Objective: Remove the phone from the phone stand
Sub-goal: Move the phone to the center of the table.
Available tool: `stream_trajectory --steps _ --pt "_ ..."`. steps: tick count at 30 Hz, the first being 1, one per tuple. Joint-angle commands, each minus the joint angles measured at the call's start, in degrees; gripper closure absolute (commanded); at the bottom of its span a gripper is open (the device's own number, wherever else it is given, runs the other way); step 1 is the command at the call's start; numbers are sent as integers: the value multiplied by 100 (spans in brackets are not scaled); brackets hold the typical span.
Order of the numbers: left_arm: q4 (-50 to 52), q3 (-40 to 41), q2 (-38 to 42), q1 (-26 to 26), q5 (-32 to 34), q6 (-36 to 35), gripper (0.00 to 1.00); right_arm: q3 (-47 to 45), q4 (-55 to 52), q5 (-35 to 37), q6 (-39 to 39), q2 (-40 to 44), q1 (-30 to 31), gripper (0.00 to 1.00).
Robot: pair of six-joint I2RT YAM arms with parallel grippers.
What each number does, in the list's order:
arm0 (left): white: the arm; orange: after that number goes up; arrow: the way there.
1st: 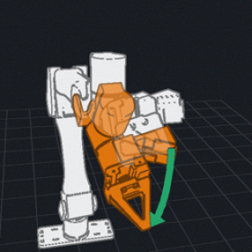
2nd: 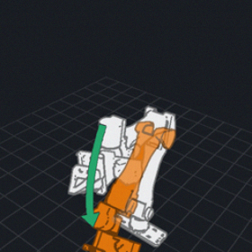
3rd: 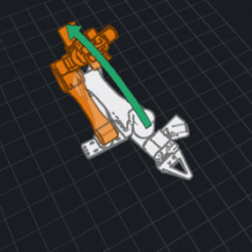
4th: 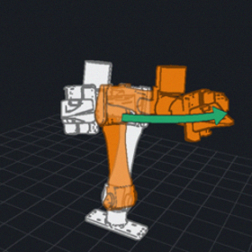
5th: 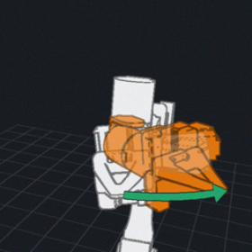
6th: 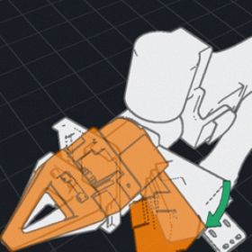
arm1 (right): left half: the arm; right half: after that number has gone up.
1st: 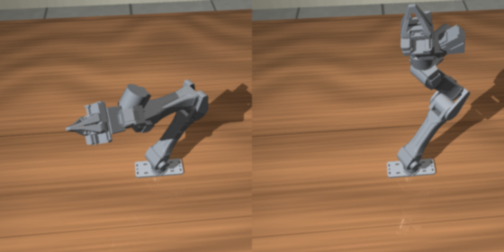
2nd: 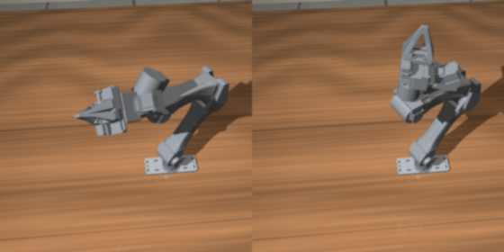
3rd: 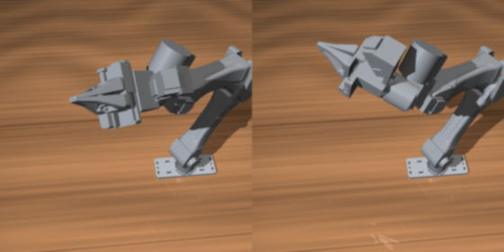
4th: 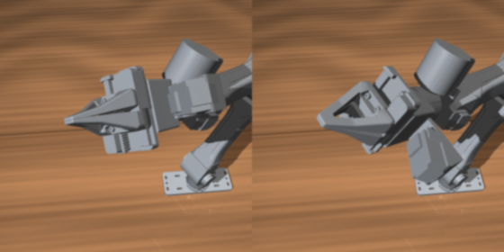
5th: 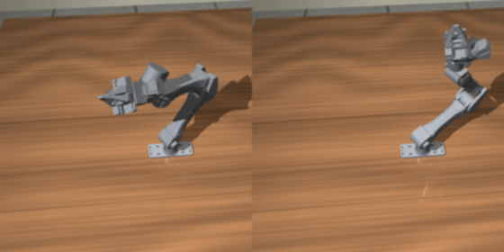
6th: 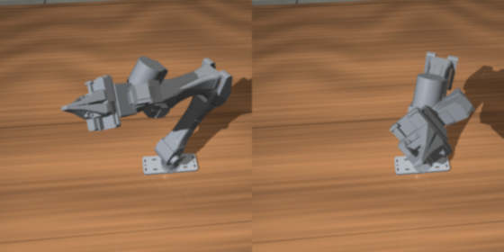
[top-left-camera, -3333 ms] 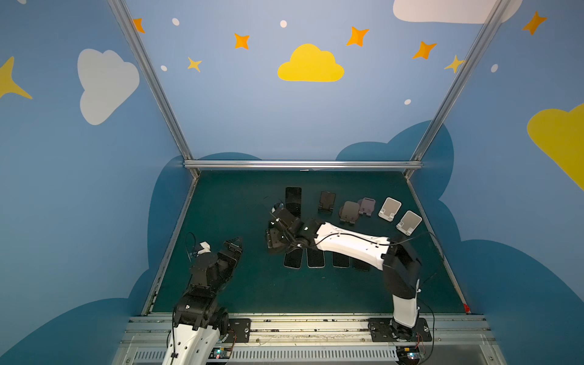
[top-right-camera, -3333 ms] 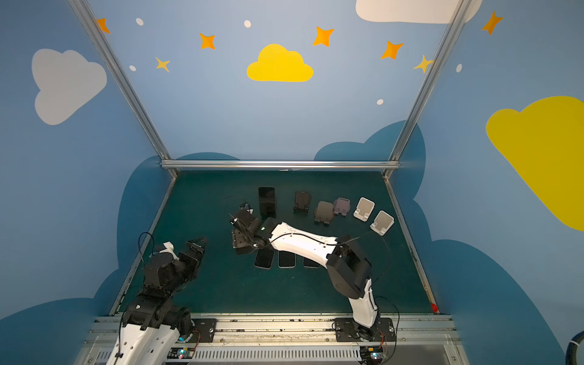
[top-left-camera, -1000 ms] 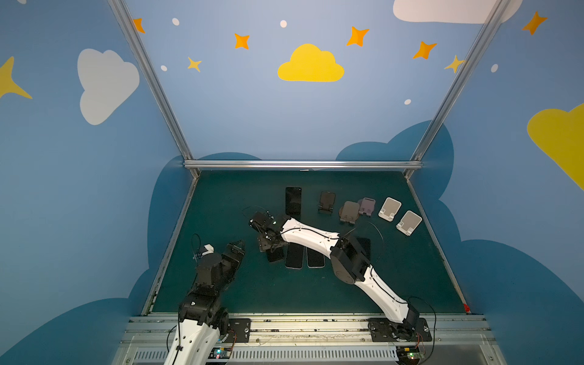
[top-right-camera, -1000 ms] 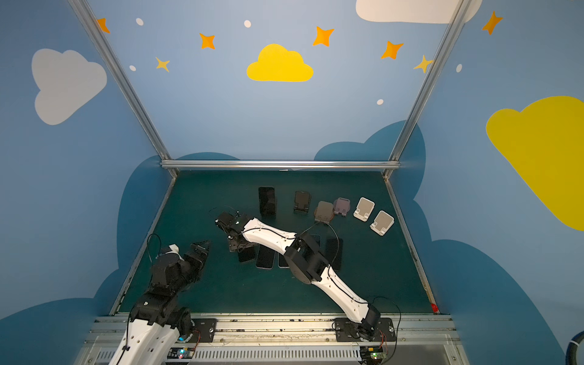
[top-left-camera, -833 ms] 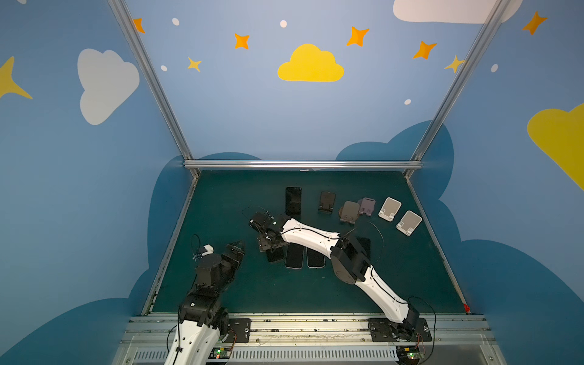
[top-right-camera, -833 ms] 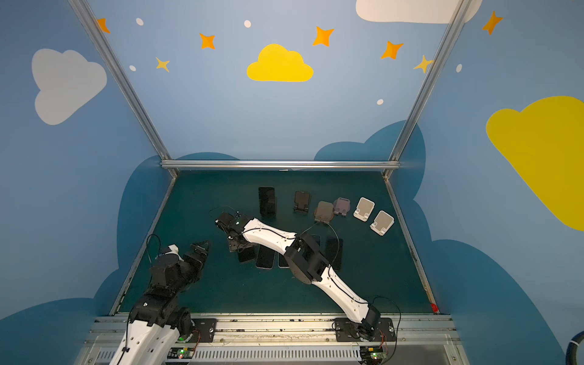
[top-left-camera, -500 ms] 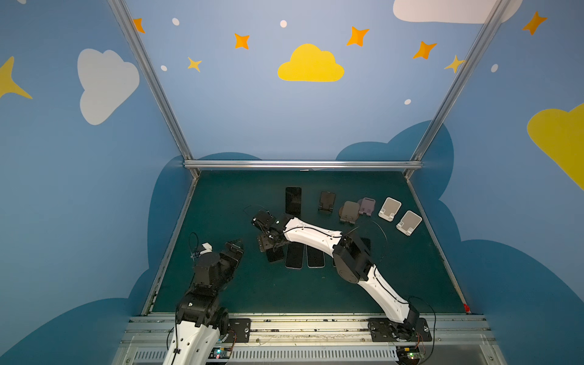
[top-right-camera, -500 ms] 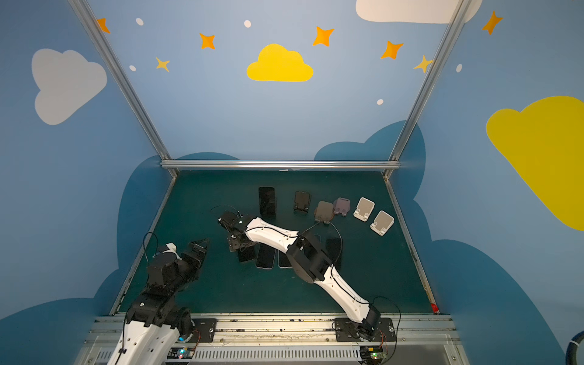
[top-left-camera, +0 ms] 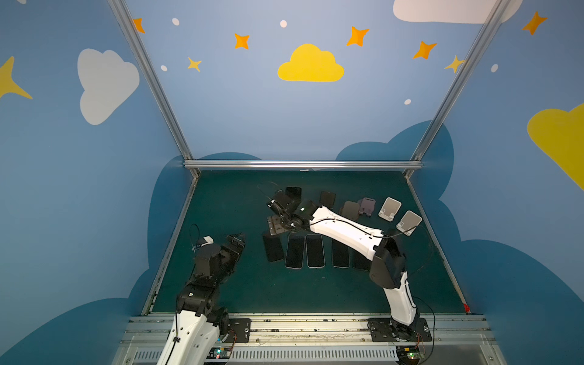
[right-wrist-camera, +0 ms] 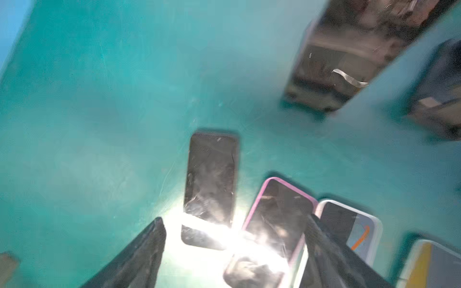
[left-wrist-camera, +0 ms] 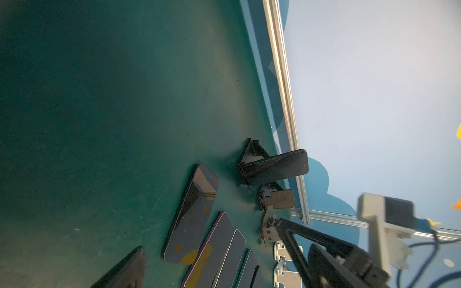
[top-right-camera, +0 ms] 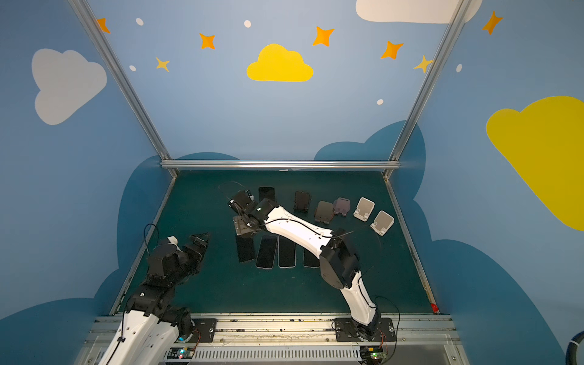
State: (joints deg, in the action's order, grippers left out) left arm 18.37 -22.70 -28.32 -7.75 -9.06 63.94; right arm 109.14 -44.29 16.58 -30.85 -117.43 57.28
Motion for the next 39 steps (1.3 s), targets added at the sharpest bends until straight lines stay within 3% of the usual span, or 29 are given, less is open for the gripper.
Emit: stream_trajectory --steps 1,5,8,11,15,19,22,24,28,33,39 --pt "-431 -96 -314 19 -384 13 0 -438 104 539 159 307 -410 14" --pt "-723 -115 -700 -40 -830 -66 0 -1021 348 723 158 895 -977 13" --pt "-926 -122 -1009 -167 -882 -126 0 -1667 1137 689 211 1223 -1437 13" --pt "-1117 -111 -1310 -325 -860 -167 0 -2144 2210 588 719 1219 -1524 14" --pt "-1124 -205 -1674 -445 -843 -364 0 -1978 2330 539 827 975 -1540 14" --pt "-1162 -236 -2131 -491 -382 -599 0 -2084 2696 338 828 1055 -1539 13" --pt "-1827 -185 -2688 -473 215 -565 0 -2087 2690 276 804 1033 -1527 14" --pt "-2462 -277 -3250 -425 -71 -598 0 -2156 2730 227 773 1056 -1533 14" --pt "-2306 -979 -4295 -377 -761 -1056 0 -2021 2722 181 862 924 -1560 12" --pt "-3148 -709 -4728 -385 -816 -778 0 -1494 2724 -45 827 373 -1501 8" --pt "-3376 -988 -5382 -538 -1338 -1327 0 -1091 2965 100 982 -73 -1448 8"
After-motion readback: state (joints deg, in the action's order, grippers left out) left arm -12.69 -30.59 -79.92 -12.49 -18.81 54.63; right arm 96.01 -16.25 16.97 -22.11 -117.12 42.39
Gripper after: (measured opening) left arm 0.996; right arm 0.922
